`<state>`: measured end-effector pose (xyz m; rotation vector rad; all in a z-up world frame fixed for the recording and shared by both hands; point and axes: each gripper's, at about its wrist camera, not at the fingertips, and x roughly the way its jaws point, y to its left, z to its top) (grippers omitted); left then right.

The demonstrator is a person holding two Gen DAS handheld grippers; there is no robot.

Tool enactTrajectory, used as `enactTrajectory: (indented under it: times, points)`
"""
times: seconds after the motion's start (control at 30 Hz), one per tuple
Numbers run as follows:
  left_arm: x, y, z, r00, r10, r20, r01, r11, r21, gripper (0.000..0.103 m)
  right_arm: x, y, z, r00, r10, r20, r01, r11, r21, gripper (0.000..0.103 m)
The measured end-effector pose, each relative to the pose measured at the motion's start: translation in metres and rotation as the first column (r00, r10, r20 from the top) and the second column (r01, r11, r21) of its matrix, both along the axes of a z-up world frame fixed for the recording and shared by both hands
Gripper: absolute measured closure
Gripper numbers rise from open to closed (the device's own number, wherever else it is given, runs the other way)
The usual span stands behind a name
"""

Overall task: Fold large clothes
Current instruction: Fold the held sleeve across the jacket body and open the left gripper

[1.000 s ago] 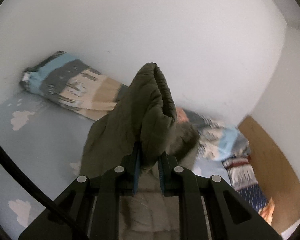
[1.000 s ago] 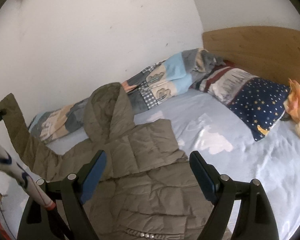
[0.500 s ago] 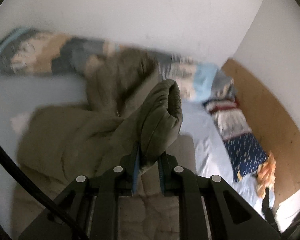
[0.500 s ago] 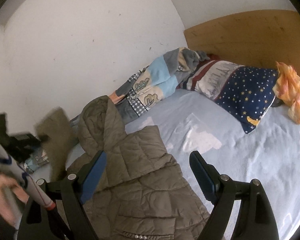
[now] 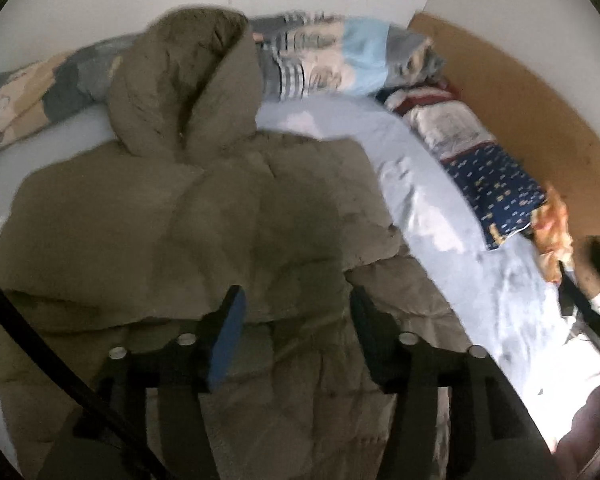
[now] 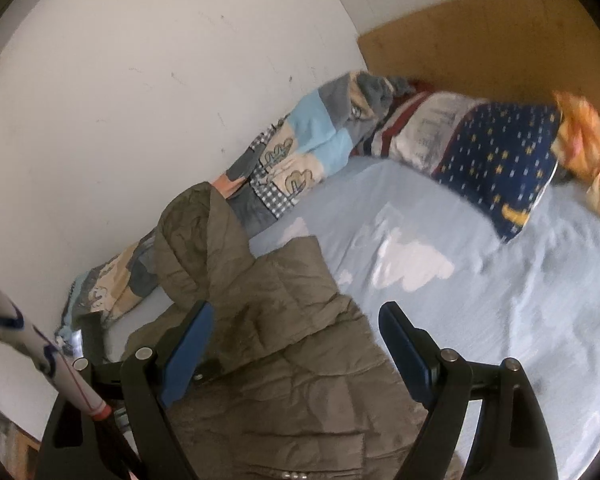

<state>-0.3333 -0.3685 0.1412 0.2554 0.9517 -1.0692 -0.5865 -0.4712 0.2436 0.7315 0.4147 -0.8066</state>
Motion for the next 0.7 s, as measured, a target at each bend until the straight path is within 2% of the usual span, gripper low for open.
enactTrajectory:
  times: [0.13, 0.27, 0.33, 0.4, 0.43, 0.5, 0.63, 0.67, 0.7]
  points:
    - [0.022, 0.066, 0.018, 0.993, 0.115, 0.020, -0.114, 0.991, -0.071, 0.035, 0.017, -0.011, -0.026, 0.998, 0.041, 0.051, -0.048, 0.989, 0.143, 0.016]
    - [0.060, 0.136, -0.002, 0.950, 0.303, 0.074, -0.302, 0.953, -0.028, 0.035, 0.045, -0.020, -0.065, 0.990, 0.097, 0.100, -0.124, 0.941, 0.316, 0.029]
    - [0.076, 0.157, -0.021, 0.927, 0.366, 0.079, -0.367, 0.930, 0.004, 0.035, 0.059, -0.024, -0.087, 0.989, 0.104, 0.107, -0.138, 0.913, 0.384, 0.030]
    - [0.090, 0.165, -0.031, 0.909, 0.406, 0.094, -0.412, 0.909, 0.063, 0.035, 0.074, -0.027, -0.109, 0.985, 0.124, 0.123, -0.167, 0.875, 0.455, 0.030]
    - [0.096, 0.164, -0.032, 0.902, 0.413, 0.127, -0.425, 0.900, 0.092, 0.035, 0.082, -0.027, -0.121, 0.982, 0.130, 0.137, -0.181, 0.852, 0.491, 0.030]
    - [0.101, 0.163, -0.033, 0.891, 0.417, 0.181, -0.438, 0.894, 0.091, 0.035, 0.094, -0.027, -0.136, 0.983, 0.127, 0.135, -0.179, 0.837, 0.517, 0.031]
    - [0.115, 0.153, -0.048, 0.897, 0.411, 0.165, -0.433, 0.891, 0.137, 0.035, 0.124, -0.024, -0.158, 0.978, 0.152, 0.140, -0.204, 0.820, 0.535, 0.037]
    - [0.119, 0.151, -0.053, 0.898, 0.410, 0.157, -0.432, 0.889, 0.152, 0.035, 0.131, -0.022, -0.161, 0.977, 0.163, 0.138, -0.212, 0.817, 0.536, 0.042]
    - [0.119, 0.147, -0.057, 0.900, 0.408, 0.152, -0.430, 0.888, 0.164, 0.035, 0.138, -0.021, -0.163, 0.975, 0.175, 0.139, -0.223, 0.816, 0.534, 0.056]
